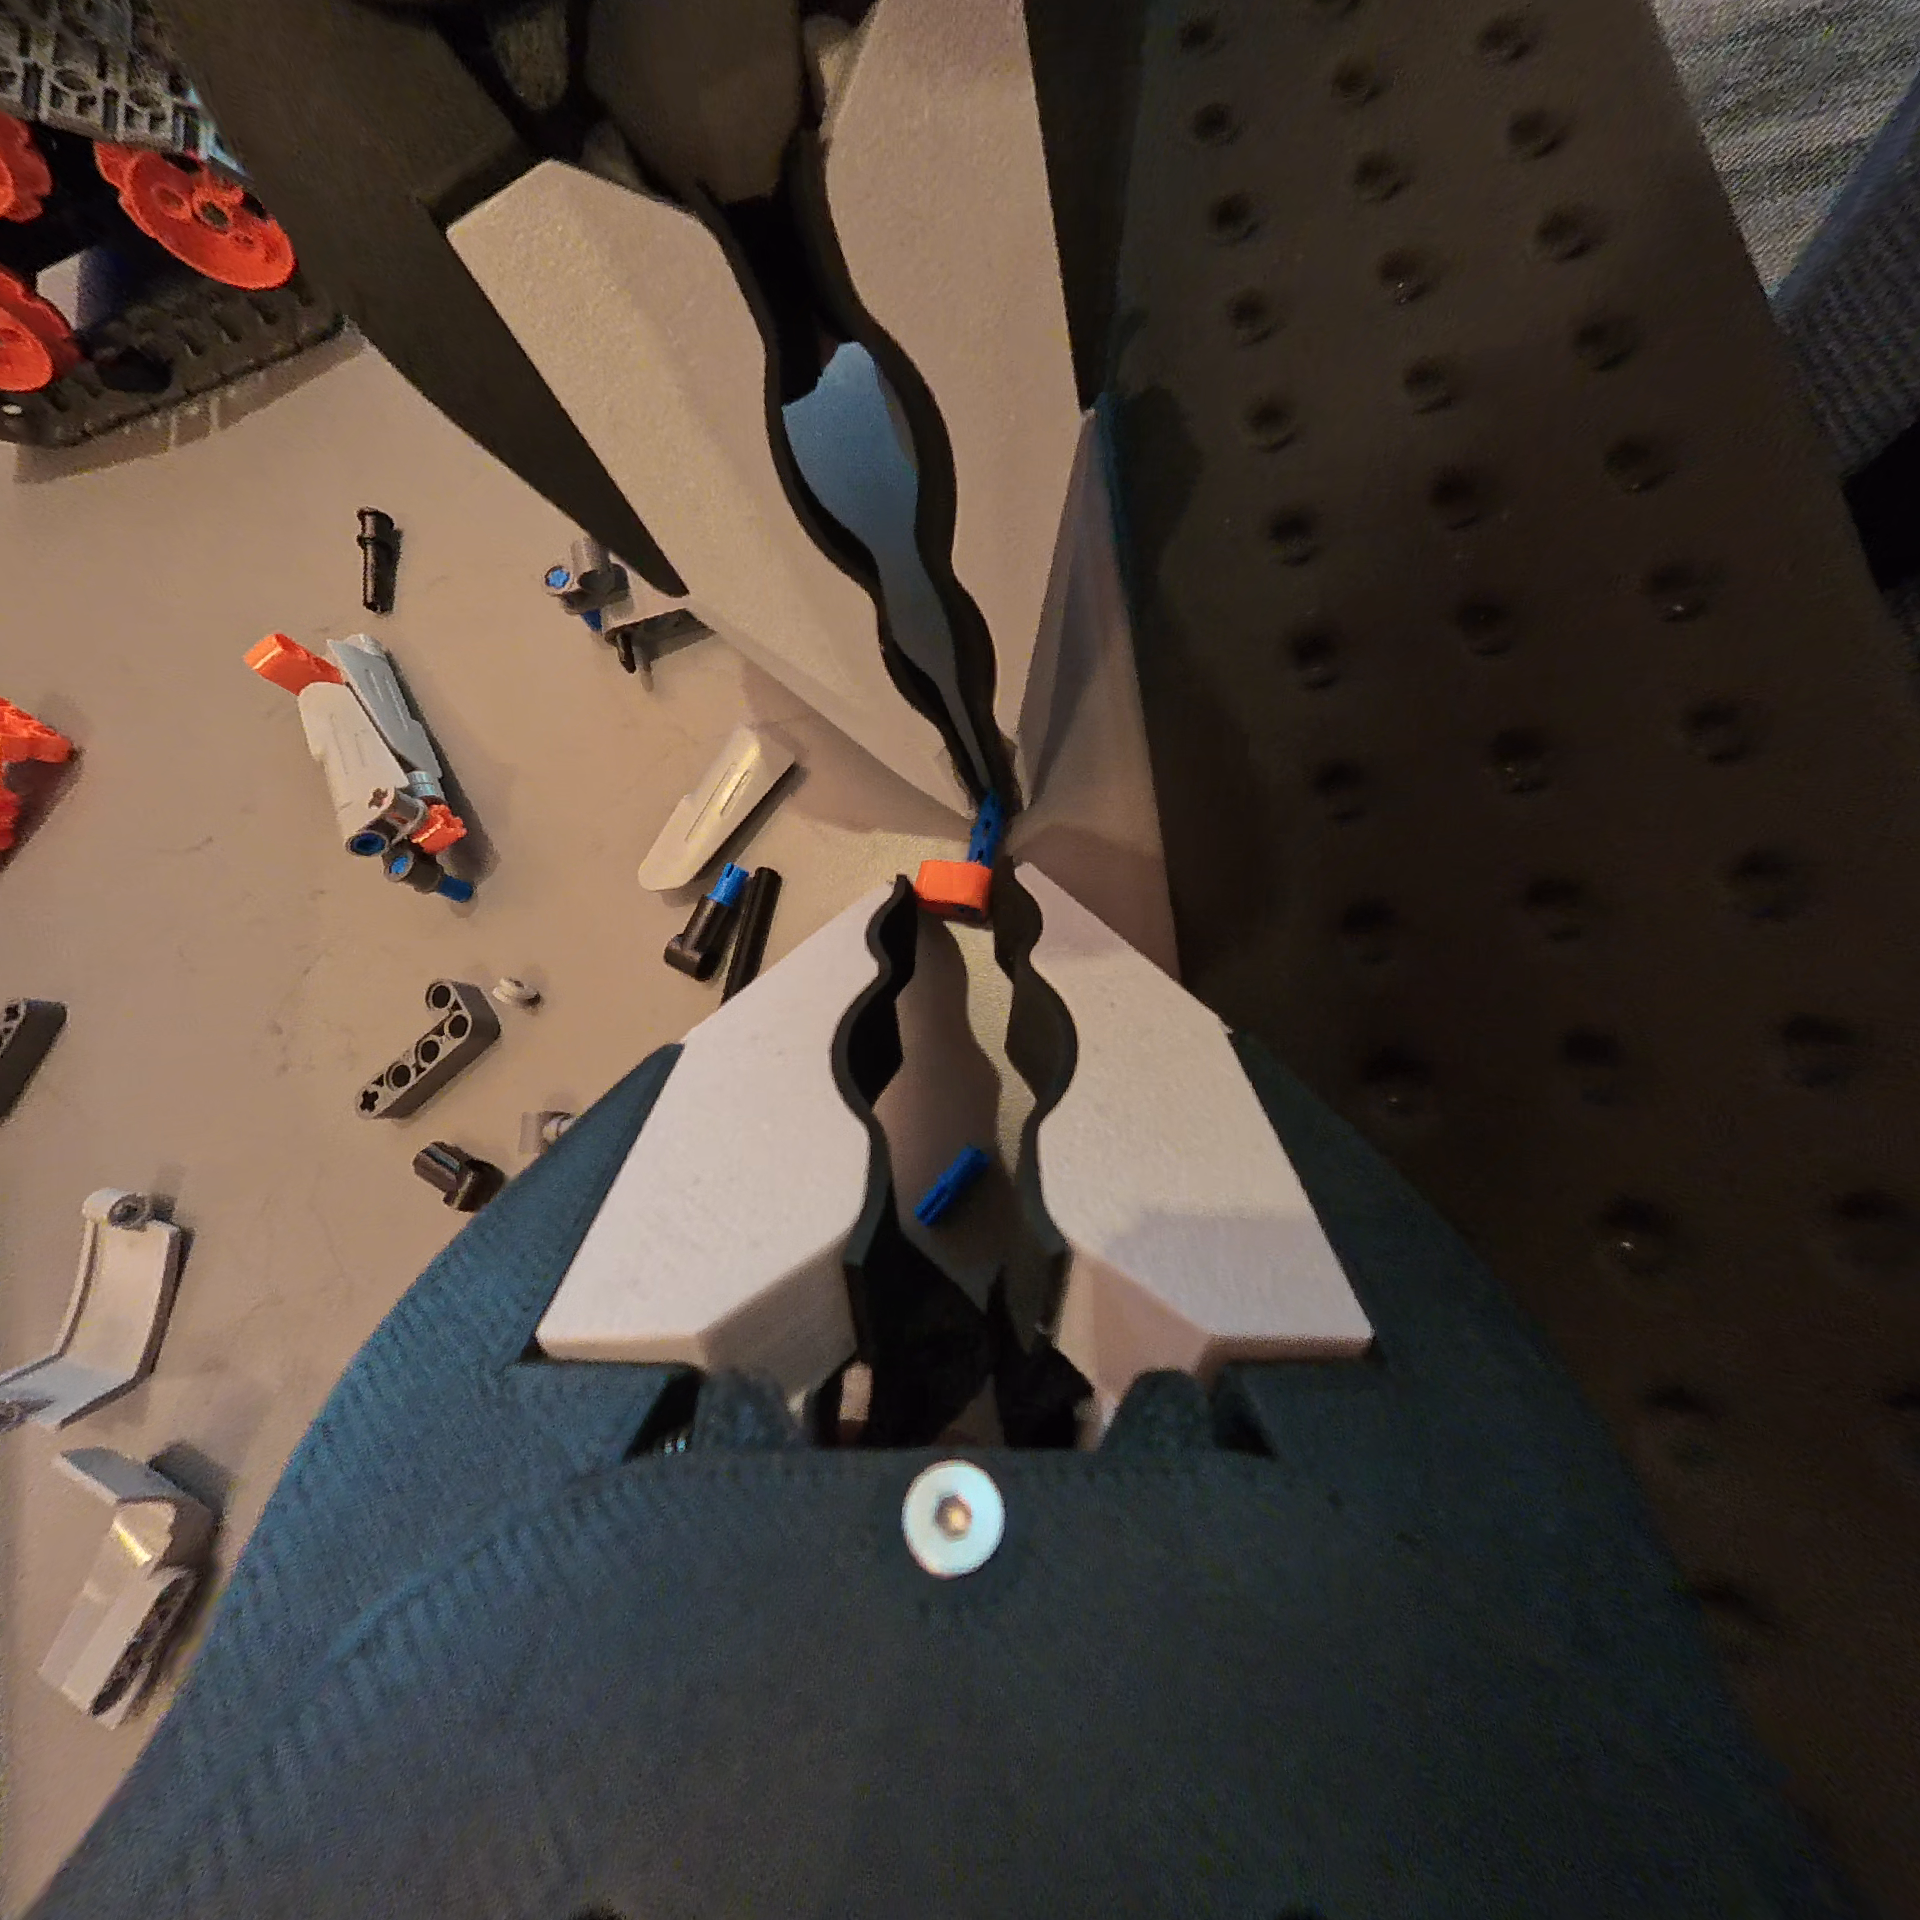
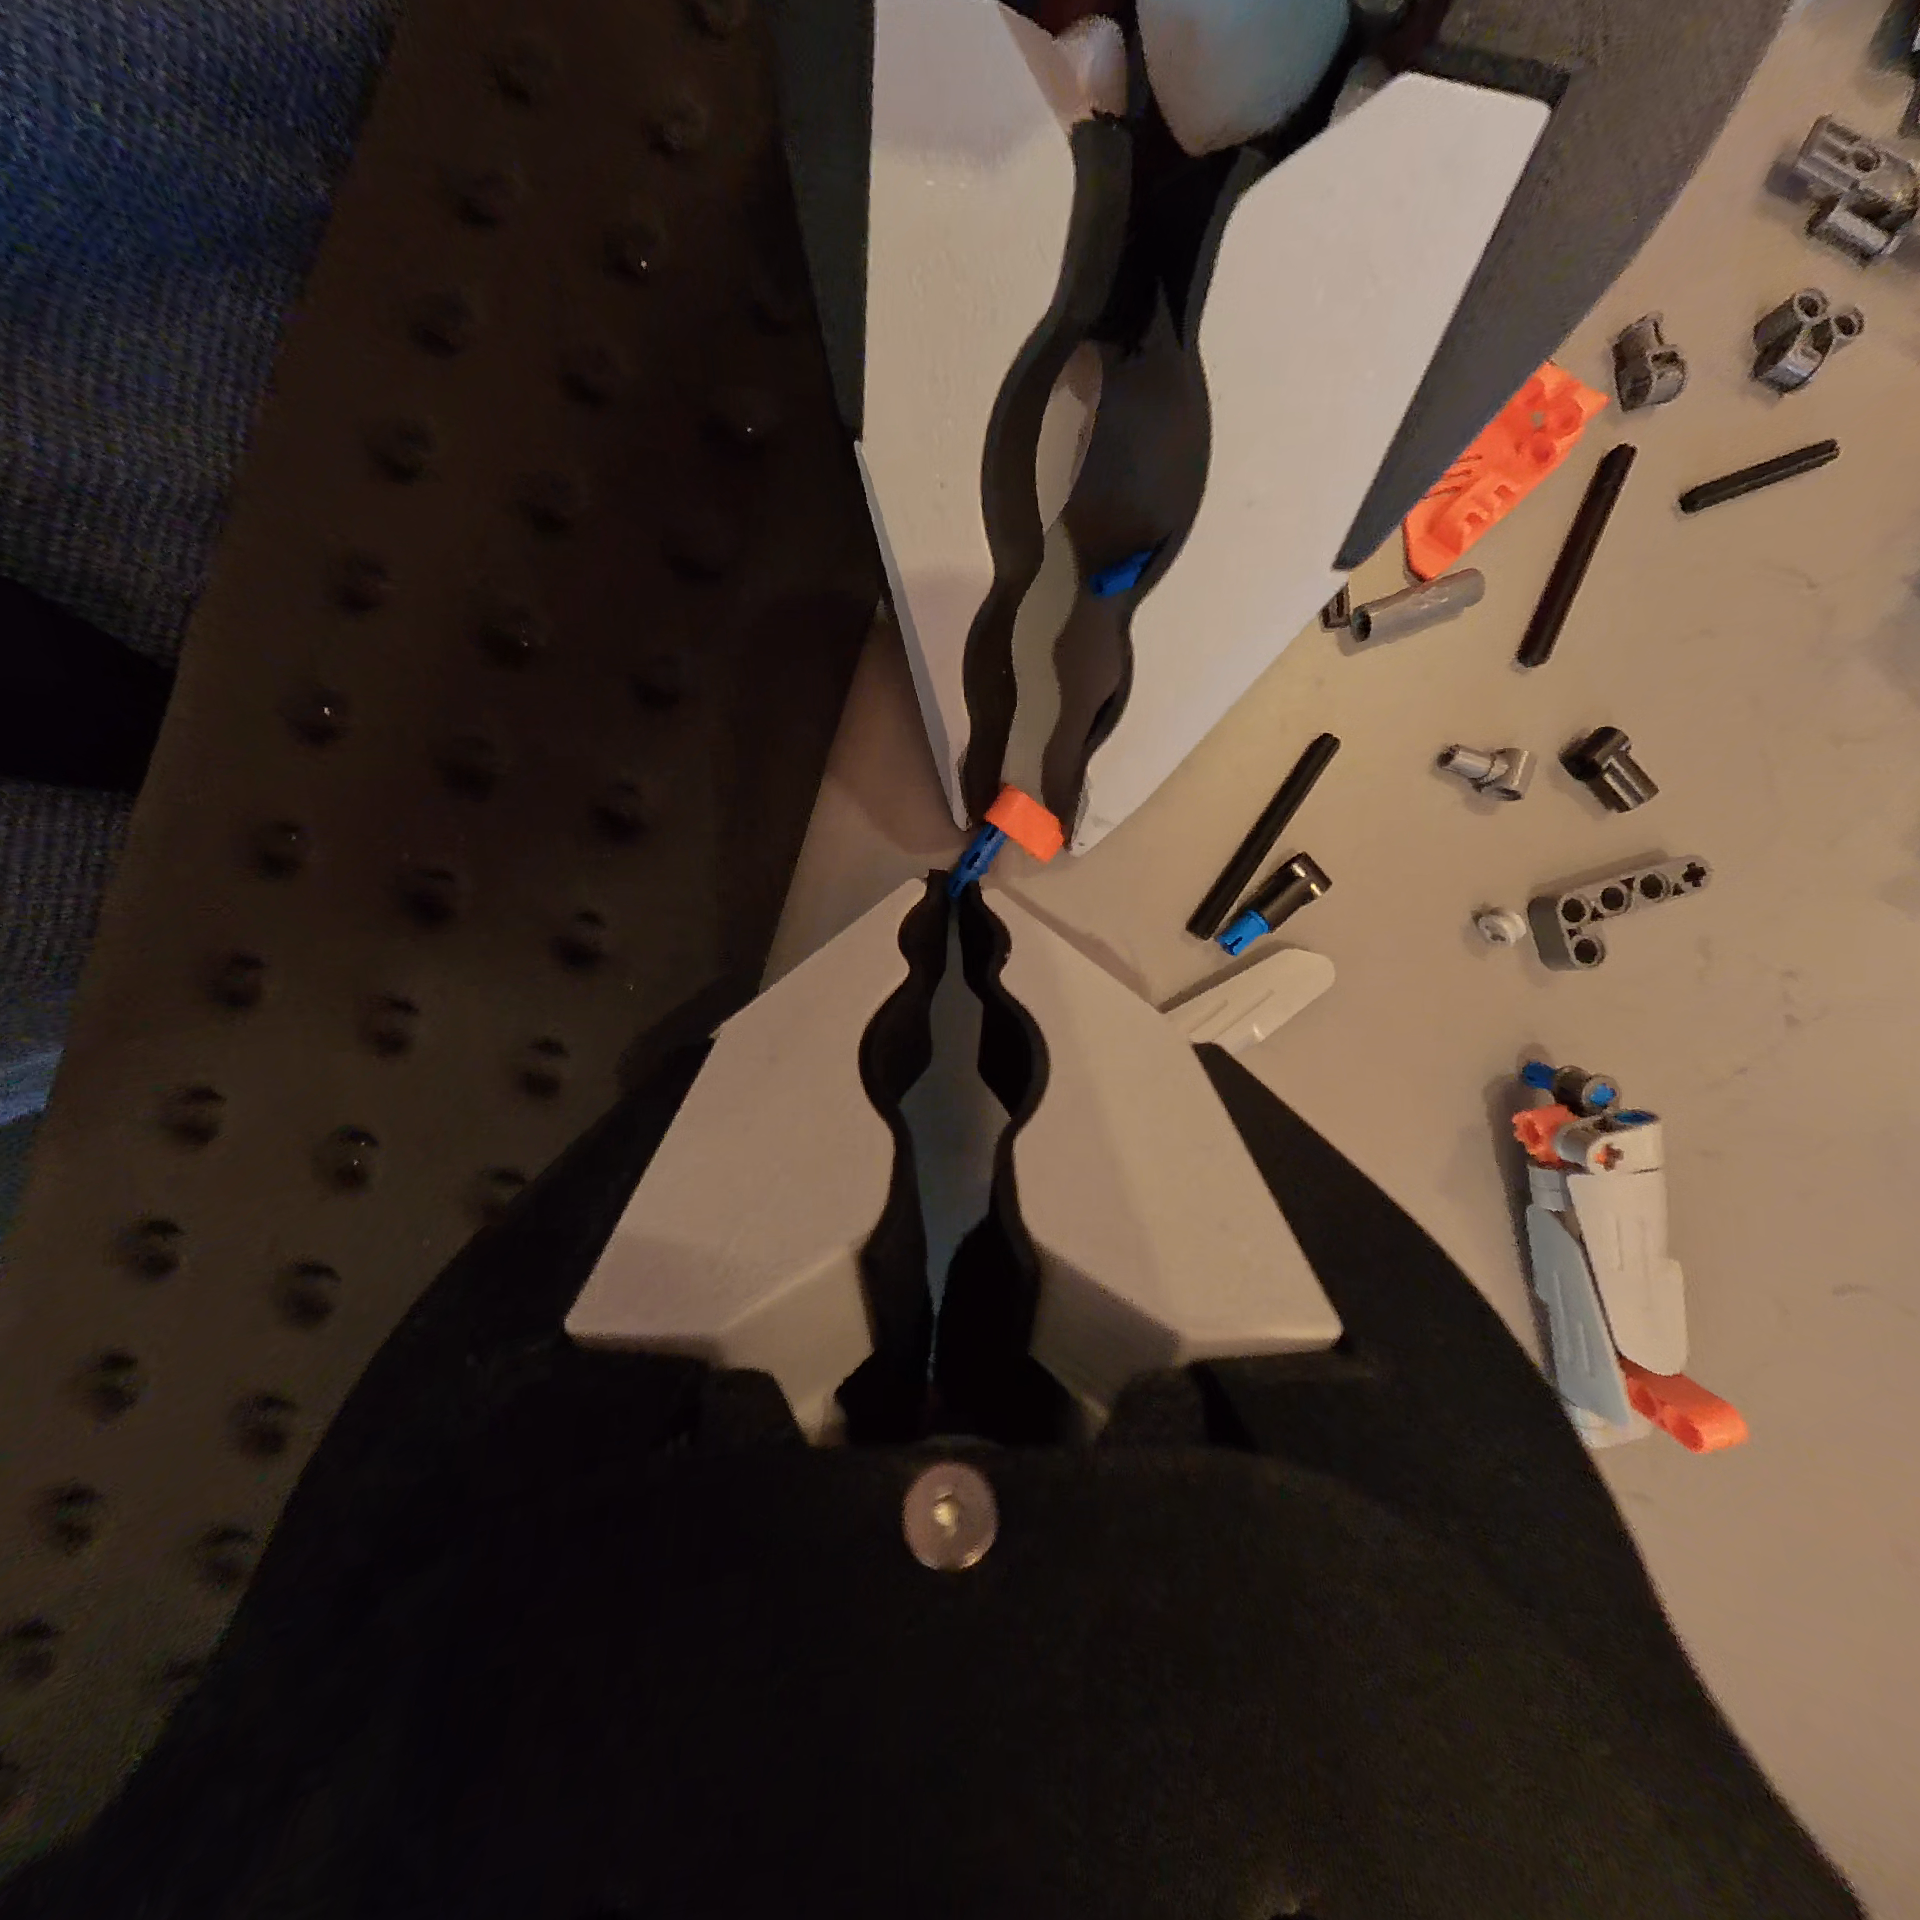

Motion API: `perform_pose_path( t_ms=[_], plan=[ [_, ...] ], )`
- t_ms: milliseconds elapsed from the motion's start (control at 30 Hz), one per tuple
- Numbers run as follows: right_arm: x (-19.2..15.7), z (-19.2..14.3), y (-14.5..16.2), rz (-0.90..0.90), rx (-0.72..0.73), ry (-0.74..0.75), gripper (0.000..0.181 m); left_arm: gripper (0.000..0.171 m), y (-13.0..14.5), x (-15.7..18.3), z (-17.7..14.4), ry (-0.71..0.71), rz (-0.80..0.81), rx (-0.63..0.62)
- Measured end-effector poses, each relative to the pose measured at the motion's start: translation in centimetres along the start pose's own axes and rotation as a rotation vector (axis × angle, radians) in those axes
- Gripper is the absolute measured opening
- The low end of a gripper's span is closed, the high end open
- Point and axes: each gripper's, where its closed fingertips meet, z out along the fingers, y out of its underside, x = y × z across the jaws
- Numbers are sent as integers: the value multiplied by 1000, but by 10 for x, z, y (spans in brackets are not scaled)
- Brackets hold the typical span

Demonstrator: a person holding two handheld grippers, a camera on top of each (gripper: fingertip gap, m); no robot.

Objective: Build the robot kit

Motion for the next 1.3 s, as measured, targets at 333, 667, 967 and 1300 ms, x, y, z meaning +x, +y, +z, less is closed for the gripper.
perform_pose_path(
  t_ms=[333, 667, 967, 1300],
  plan=[
    [-3, -1, 3, -169, -58, 30, 0, 20, -5, 1, -4, 73, -27, 16],
    [-4, -2, 4, -135, -10, -1, 0, 13, -2, 3, 1, 98, 5, 0],
    [-4, -2, 3, -83, -13, 12, 0, 13, -3, 4, 2, 67, -10, 27],
    [-4, -1, 1, 18, 11, 29, 0, 13, -4, 4, 2, 29, 14, 36]
  ],
)
